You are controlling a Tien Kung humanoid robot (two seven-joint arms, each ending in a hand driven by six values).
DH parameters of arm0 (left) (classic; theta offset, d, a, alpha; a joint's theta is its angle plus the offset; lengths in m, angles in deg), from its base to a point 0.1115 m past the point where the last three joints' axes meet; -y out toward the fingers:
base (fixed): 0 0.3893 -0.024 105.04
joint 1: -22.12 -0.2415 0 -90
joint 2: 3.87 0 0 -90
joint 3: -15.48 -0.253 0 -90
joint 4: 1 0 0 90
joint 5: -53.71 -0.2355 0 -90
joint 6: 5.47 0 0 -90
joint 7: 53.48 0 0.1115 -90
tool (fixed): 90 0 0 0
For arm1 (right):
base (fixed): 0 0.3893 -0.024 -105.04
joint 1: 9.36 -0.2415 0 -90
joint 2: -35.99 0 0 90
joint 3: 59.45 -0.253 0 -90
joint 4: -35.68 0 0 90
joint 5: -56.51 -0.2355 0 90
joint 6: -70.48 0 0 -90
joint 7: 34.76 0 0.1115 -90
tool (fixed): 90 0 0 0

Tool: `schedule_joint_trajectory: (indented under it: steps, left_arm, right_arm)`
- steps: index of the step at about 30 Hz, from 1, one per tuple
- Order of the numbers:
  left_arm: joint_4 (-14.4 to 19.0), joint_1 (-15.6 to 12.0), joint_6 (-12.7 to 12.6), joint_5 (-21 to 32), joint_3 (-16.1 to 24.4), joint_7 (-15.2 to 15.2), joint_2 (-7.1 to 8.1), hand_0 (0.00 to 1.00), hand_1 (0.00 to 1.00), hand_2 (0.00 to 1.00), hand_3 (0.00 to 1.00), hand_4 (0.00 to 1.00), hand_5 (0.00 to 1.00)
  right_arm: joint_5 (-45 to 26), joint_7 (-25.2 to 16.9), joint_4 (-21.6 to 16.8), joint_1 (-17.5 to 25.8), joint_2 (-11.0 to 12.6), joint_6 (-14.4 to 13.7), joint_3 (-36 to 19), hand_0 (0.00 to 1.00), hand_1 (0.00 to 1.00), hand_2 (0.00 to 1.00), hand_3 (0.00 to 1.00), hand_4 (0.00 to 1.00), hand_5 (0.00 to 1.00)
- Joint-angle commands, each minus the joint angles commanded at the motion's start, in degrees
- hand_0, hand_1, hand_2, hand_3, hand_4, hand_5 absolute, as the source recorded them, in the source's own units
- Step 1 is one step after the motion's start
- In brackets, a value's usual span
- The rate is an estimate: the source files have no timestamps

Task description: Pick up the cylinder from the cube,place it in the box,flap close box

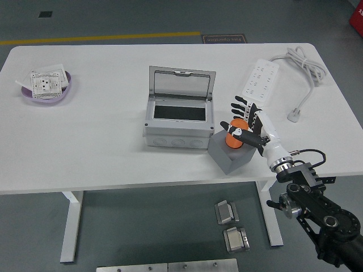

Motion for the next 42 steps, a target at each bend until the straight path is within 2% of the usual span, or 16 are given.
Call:
schedule_joint_trajectory:
  steps: [3,4,9,10,15,16,21,22,27,28,33,34,39,40,42]
  left_arm:
    - [0.01,0.02,0.00,-0.05,0.04,0.01,-0.03,0.700,0.719,0.670,0.814,0.705,0.210]
    - [0.01,0.02,0.00,-0.05,0.05,0.01,-0.05,0.701,0.719,0.669,0.813,0.703,0.204]
    - [0.04,0.01,-0.01,-0.17,0.15,0.03,-0.13,0.701,0.719,0.669,0.813,0.703,0.204]
    - [0.03,0.01,-0.02,-0.16,0.15,0.03,-0.14,0.700,0.719,0.668,0.812,0.701,0.203]
    - [0.05,0.06,-0.03,-0.23,0.24,0.06,-0.20,0.700,0.719,0.668,0.812,0.701,0.203]
    - [0.05,0.07,-0.04,-0.23,0.25,0.07,-0.21,0.700,0.719,0.668,0.812,0.701,0.202]
    - [0.05,0.08,-0.04,-0.26,0.30,0.09,-0.22,0.700,0.719,0.668,0.812,0.701,0.202]
    - [0.04,0.08,-0.04,-0.24,0.31,0.09,-0.22,0.700,0.719,0.668,0.812,0.701,0.202]
    - [0.04,0.06,-0.07,-0.29,0.49,0.12,-0.22,0.700,0.719,0.668,0.812,0.701,0.202]
    - [0.05,0.05,-0.07,-0.30,0.54,0.13,-0.22,0.700,0.719,0.668,0.812,0.701,0.201]
    - [0.07,0.06,-0.05,-0.27,0.64,0.16,-0.31,0.700,0.719,0.668,0.812,0.701,0.201]
    - [0.08,0.06,-0.05,-0.25,0.65,0.18,-0.32,0.700,0.719,0.668,0.812,0.702,0.202]
    - [0.09,0.01,0.02,-0.02,0.65,0.39,-0.31,0.700,0.719,0.668,0.812,0.702,0.202]
    - [0.09,0.01,0.03,0.02,0.67,0.44,-0.30,0.699,0.718,0.668,0.812,0.702,0.203]
    - [0.10,-0.01,0.04,0.06,0.72,0.53,-0.28,0.699,0.718,0.668,0.812,0.702,0.203]
  right_arm:
    - [-0.43,-0.01,0.09,0.08,-0.13,-0.12,0.14,0.764,0.796,0.816,0.881,0.878,0.176]
    - [-0.66,0.00,0.14,0.11,-0.19,-0.19,0.26,0.755,0.758,0.757,0.850,0.838,0.132]
    - [-1.46,0.20,0.33,0.15,-0.39,-0.57,0.87,0.755,0.758,0.757,0.850,0.838,0.132]
    - [-1.55,0.24,0.32,0.15,-0.41,-0.63,0.95,0.735,0.730,0.721,0.801,0.687,0.014]
    - [-1.74,0.49,0.21,0.06,-0.46,-1.04,1.27,0.735,0.730,0.721,0.801,0.687,0.014]
    - [-1.79,0.55,0.18,0.05,-0.46,-1.09,1.31,0.716,0.707,0.680,0.749,0.545,0.002]
    - [-2.85,0.77,0.10,0.10,-0.48,-1.05,1.53,0.716,0.707,0.680,0.749,0.545,0.002]
    - [-3.18,0.87,0.06,0.12,-0.48,-1.01,1.60,0.735,0.686,0.634,0.686,0.403,0.002]
    - [-4.55,1.32,-0.21,0.16,-0.51,-0.80,1.79,0.735,0.686,0.634,0.686,0.403,0.002]
    - [-4.69,1.43,-0.29,0.16,-0.51,-0.74,1.83,0.767,0.672,0.601,0.626,0.116,0.002]
    - [-5.02,2.08,-0.63,0.14,-0.46,-0.57,2.14,0.767,0.672,0.601,0.626,0.116,0.002]
    - [-5.04,2.13,-0.70,0.14,-0.44,-0.59,2.18,0.747,0.658,0.570,0.534,0.002,0.002]
    - [-4.92,2.18,-1.22,0.01,-0.29,-0.73,2.25,0.747,0.658,0.570,0.534,0.002,0.002]
    - [-4.91,2.15,-1.35,-0.06,-0.26,-0.74,2.23,0.723,0.595,0.513,0.368,0.143,0.002]
    - [-4.89,2.09,-1.56,-0.18,-0.20,-0.73,2.20,0.723,0.595,0.513,0.368,0.143,0.002]
